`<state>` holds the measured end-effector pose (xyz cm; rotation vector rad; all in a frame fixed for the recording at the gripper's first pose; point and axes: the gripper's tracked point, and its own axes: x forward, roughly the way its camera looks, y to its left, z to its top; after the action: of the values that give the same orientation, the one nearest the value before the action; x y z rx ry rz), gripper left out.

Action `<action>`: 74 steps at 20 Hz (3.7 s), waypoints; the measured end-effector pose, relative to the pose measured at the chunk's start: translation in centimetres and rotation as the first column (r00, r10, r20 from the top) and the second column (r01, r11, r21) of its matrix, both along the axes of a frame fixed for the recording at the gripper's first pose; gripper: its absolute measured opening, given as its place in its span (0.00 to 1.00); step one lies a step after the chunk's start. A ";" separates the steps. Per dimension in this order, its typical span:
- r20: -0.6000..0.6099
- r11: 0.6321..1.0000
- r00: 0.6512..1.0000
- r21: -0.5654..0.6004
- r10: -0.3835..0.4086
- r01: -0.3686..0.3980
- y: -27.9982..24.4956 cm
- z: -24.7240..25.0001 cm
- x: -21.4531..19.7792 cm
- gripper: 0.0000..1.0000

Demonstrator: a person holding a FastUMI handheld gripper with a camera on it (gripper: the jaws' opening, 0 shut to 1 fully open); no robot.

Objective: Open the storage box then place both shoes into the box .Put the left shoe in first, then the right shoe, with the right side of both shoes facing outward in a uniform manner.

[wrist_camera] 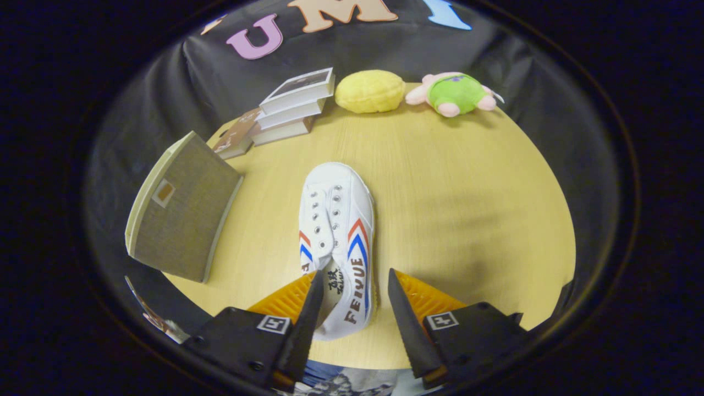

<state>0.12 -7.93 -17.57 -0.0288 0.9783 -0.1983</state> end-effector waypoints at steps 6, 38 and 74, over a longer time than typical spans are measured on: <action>-0.046 0.995 0.999 -0.098 0.020 -0.025 -0.9 -1.3 -0.2 0.39; 0.119 0.998 0.991 -0.029 -0.053 0.057 -1.4 -1.1 -0.2 0.08; 0.123 0.950 0.949 0.078 0.291 -0.302 7.8 2.6 -1.6 0.23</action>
<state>-1.52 -0.10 -14.98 -0.0758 0.8599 0.1241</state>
